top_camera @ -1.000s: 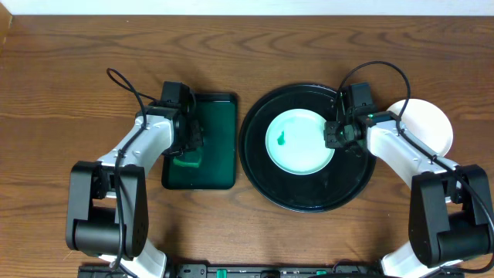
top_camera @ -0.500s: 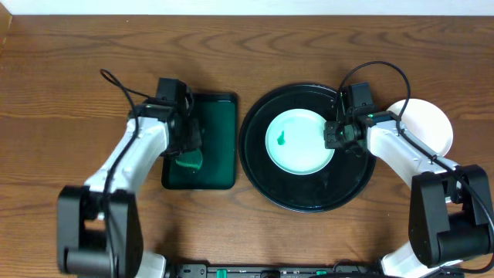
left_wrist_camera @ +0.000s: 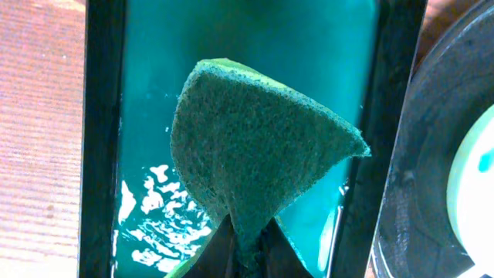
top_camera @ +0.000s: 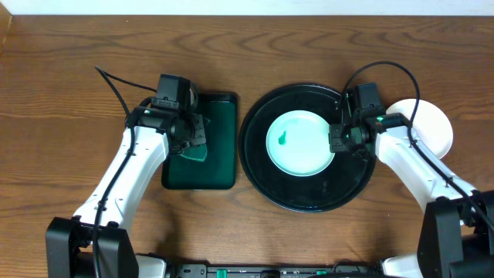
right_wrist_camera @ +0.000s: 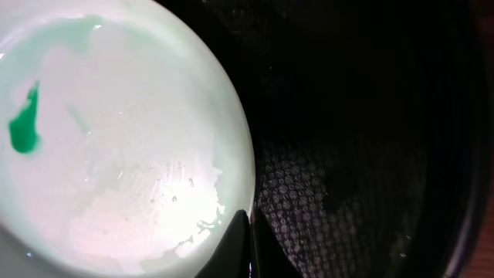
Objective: Clean dirty plates on tray and stack at the side
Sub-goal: 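Grasp the green sponge with the left gripper and lift it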
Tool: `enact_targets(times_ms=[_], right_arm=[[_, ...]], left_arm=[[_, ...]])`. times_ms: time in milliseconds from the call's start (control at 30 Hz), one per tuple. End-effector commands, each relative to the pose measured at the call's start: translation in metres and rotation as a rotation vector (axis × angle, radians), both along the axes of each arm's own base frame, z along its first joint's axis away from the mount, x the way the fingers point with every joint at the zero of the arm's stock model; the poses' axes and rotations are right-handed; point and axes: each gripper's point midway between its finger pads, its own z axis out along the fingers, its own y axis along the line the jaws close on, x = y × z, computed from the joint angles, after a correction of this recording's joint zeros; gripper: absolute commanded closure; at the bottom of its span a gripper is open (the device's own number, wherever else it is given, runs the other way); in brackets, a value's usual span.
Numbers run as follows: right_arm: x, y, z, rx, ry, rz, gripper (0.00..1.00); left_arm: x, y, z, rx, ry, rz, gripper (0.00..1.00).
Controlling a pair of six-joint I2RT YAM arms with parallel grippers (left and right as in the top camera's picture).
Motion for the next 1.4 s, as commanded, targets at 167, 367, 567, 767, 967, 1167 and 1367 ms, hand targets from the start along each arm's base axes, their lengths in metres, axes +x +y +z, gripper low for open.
enact_targets(times_ms=[167,367,567,767,967,1167,1367], right_arm=[[-0.005,-0.006,-0.002,-0.028,0.008,0.008,0.90],[-0.010,-0.007,-0.012,-0.028,0.014,0.005,0.53],[-0.008,-0.010,-0.022,-0.030,-0.016,-0.045,0.48],[-0.006,-0.016,-0.029,-0.040,-0.046,-0.096,0.74],[0.000,-0.013,-0.027,-0.013,-0.070,-0.128,0.75],[0.002,-0.008,-0.032,0.023,-0.095,-0.126,0.80],[0.002,0.001,-0.032,0.072,-0.096,-0.106,0.82]], left_arm=[[0.004,0.009,0.009,0.055,-0.024,0.043,0.93],[0.002,0.010,0.008,0.057,-0.016,0.042,0.92],[0.002,0.010,0.008,0.058,-0.014,0.042,0.93],[0.002,0.010,0.008,0.057,-0.013,0.042,0.93],[0.001,0.010,0.007,0.058,-0.010,0.042,0.92],[0.001,0.010,0.007,0.058,-0.010,0.042,0.93],[0.002,0.012,0.007,0.071,-0.013,0.046,0.93]])
